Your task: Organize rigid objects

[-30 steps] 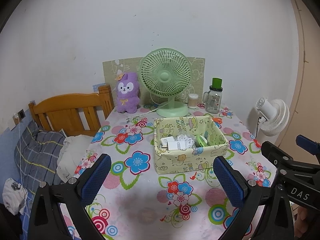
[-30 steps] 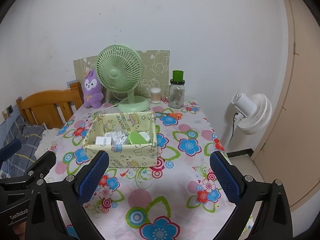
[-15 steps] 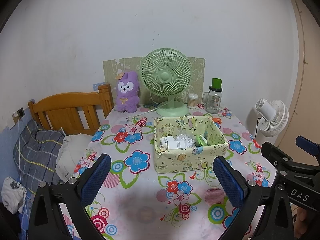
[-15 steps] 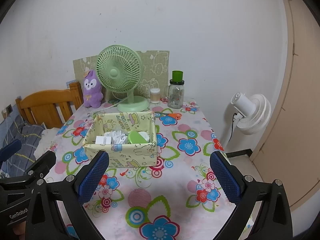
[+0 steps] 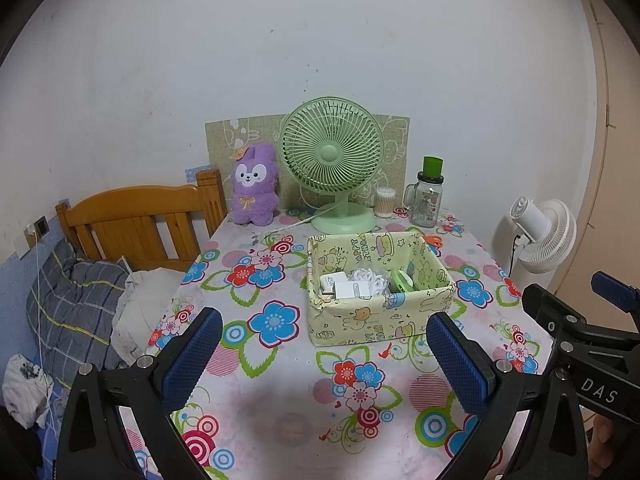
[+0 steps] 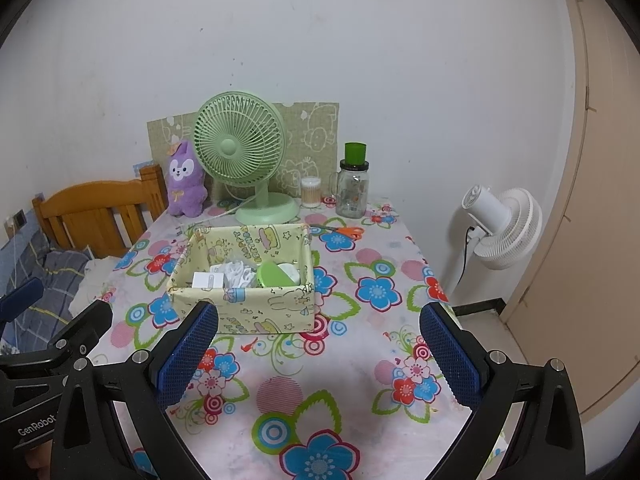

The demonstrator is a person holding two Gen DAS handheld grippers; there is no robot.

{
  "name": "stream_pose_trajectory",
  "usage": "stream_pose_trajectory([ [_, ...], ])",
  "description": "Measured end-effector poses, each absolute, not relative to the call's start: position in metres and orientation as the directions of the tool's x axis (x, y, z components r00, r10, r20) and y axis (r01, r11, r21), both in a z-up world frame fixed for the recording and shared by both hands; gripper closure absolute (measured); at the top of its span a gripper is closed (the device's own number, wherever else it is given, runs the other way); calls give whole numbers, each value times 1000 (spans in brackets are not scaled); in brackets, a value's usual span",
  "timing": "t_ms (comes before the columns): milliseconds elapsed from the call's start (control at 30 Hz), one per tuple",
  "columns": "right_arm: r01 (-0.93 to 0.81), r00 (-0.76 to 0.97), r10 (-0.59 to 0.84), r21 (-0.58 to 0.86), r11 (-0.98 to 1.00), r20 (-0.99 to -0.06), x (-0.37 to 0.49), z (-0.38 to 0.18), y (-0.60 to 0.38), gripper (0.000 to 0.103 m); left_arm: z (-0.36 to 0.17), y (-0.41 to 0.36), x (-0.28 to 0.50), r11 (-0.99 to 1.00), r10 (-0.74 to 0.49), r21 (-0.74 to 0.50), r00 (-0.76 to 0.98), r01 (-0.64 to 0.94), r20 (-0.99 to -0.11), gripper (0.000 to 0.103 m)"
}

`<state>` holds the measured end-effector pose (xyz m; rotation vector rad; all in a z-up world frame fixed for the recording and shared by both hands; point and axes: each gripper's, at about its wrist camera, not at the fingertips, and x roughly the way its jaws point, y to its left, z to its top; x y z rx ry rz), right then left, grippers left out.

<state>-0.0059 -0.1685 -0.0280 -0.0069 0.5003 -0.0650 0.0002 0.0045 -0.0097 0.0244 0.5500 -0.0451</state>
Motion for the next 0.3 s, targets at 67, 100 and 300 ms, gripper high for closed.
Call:
stream_pose_trajectory([
  [67, 61, 875, -64, -22, 998, -480, -6, -28, -169, 1, -9, 5, 0, 999, -37, 11, 851, 50, -523, 0],
  [100, 60, 875, -64, -22, 998, -480, -6, -28, -169, 1, -9, 5, 0, 999, -37, 11, 851, 50, -523, 0],
  [300, 60, 874, -64, -23, 998, -481, -6, -28, -168, 1, -10, 5, -1, 999, -36, 11, 851, 49, -524, 0],
])
